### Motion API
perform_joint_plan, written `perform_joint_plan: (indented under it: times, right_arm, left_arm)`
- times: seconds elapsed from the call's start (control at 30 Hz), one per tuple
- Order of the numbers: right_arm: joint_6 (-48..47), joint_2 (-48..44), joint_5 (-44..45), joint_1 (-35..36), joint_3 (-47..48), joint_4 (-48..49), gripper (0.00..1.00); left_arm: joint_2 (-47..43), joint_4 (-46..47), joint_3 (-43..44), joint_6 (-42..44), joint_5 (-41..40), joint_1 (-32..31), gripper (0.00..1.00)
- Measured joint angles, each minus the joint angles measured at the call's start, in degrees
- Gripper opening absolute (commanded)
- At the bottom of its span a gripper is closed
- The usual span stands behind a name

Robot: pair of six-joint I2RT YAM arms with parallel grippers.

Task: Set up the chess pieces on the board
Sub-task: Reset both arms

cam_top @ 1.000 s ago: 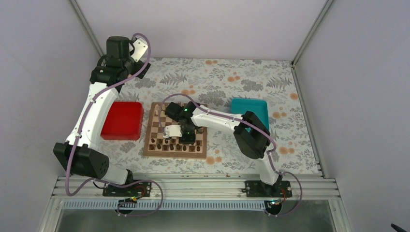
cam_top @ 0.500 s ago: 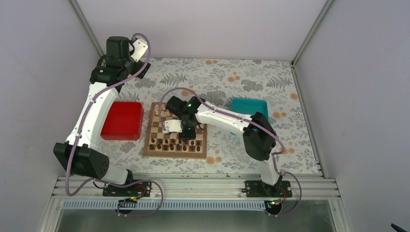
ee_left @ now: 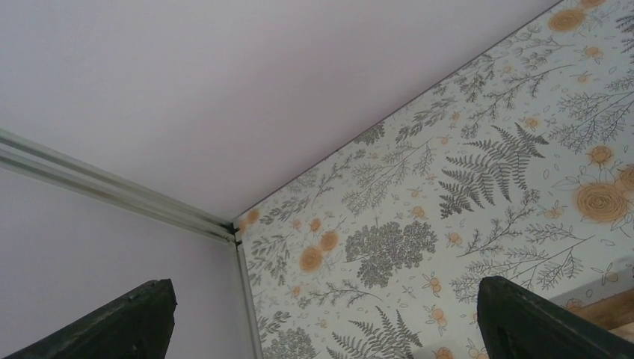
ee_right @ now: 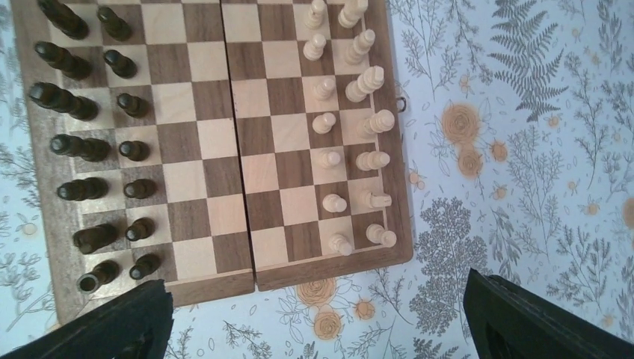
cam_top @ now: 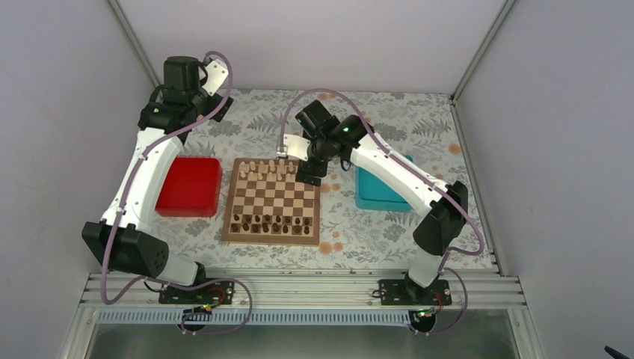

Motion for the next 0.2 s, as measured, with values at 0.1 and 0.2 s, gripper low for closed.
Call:
perform_joint_plan:
  times: [0.1, 0.2]
  right_arm:
    - [0.9, -0.5, 1.9, 0.6, -3.0, 3.0, 1.00]
    - [1.1, -0.6, 2.9, 0.6, -5.7, 4.9, 1.00]
  left_arm:
    - [0.0, 0.0, 0.0, 0.0, 0.2, 0.0, 1.00]
    - [0.0, 0.0, 0.0, 0.0, 0.2, 0.0, 1.00]
